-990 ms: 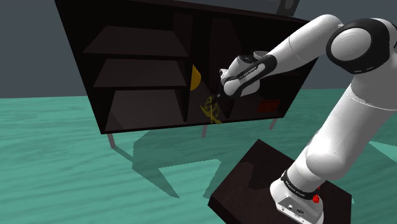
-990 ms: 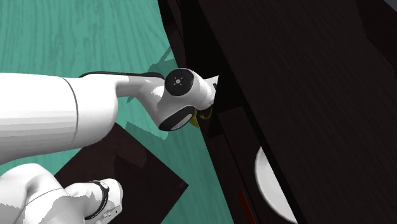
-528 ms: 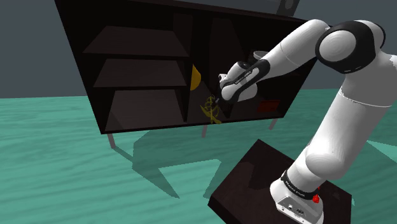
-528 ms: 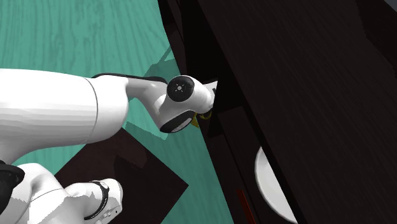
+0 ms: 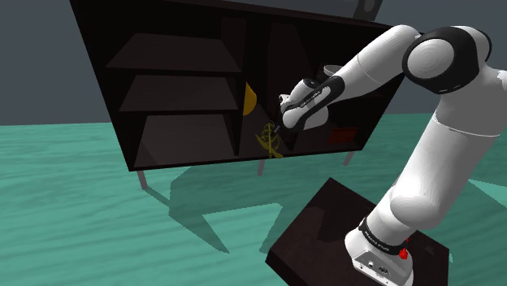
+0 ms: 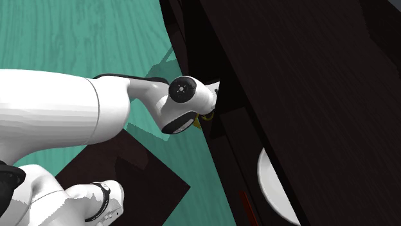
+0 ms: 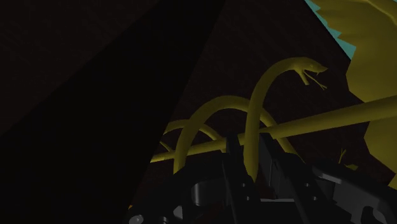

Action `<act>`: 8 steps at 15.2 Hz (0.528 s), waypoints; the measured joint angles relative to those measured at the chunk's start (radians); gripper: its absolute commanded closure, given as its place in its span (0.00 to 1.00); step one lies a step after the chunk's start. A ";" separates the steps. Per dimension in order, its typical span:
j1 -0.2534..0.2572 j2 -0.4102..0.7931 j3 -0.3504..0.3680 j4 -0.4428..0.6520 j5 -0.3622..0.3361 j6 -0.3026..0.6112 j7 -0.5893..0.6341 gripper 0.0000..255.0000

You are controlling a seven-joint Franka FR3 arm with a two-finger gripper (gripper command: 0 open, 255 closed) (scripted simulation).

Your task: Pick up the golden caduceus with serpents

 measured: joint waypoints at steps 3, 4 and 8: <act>0.002 -0.014 -0.005 0.001 -0.008 -0.015 0.005 1.00; 0.005 -0.026 -0.010 0.000 -0.017 -0.027 0.010 1.00; 0.015 -0.071 -0.023 0.007 -0.054 -0.078 0.041 1.00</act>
